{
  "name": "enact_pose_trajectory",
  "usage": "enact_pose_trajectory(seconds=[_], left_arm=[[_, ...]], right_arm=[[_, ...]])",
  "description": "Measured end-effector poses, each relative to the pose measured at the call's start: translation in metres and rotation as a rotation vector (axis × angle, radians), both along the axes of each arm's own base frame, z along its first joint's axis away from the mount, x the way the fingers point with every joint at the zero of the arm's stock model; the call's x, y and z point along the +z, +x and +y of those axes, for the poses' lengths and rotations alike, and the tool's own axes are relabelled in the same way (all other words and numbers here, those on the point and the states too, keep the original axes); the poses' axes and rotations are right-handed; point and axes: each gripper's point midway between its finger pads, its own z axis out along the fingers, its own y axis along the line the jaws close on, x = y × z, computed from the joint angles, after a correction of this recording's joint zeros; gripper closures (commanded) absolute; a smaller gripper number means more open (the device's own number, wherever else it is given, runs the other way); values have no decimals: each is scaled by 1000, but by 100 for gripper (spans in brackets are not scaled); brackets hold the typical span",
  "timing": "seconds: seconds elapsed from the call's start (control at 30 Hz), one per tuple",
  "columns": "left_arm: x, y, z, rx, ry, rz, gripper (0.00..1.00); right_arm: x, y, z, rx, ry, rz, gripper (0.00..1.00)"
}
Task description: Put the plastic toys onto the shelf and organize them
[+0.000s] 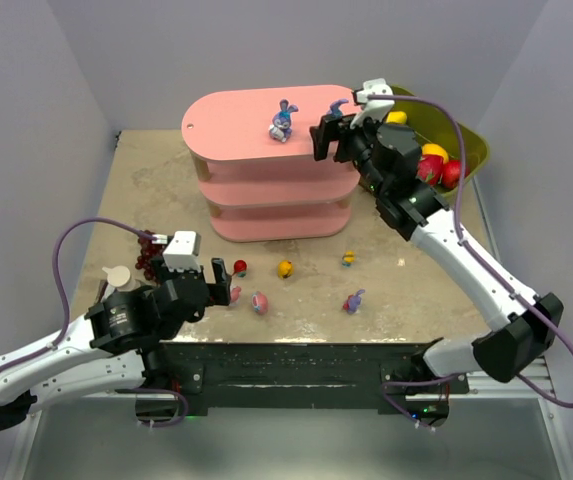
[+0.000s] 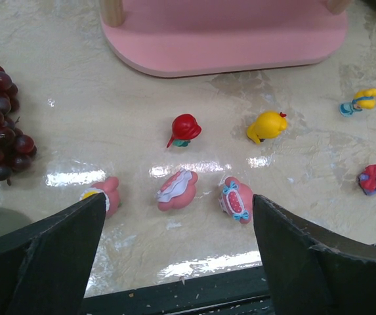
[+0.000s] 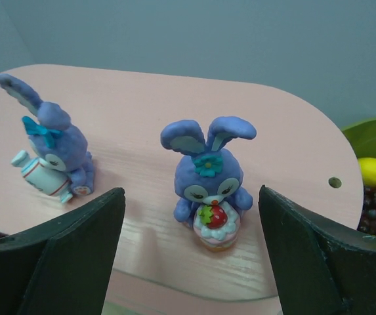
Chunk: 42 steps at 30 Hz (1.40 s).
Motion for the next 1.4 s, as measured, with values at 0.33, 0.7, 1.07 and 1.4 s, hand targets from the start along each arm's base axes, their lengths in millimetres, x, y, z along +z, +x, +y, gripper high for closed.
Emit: enact_pose_trajectory(seconds=[0.33, 0.7, 1.07, 1.4], left_arm=[[8, 3, -15, -63, -6, -27, 0], [4, 9, -115, -339, -70, -6, 5], [-61, -13, -261, -761, -104, 24, 15], [-69, -16, -319, -897, -101, -100, 26]], right_arm=[[60, -53, -33, 2, 57, -81, 14], [-13, -130, -102, -142, 198, 103, 15], [-93, -155, -141, -324, 216, 282, 15], [-95, -164, -149, -340, 215, 287, 15]])
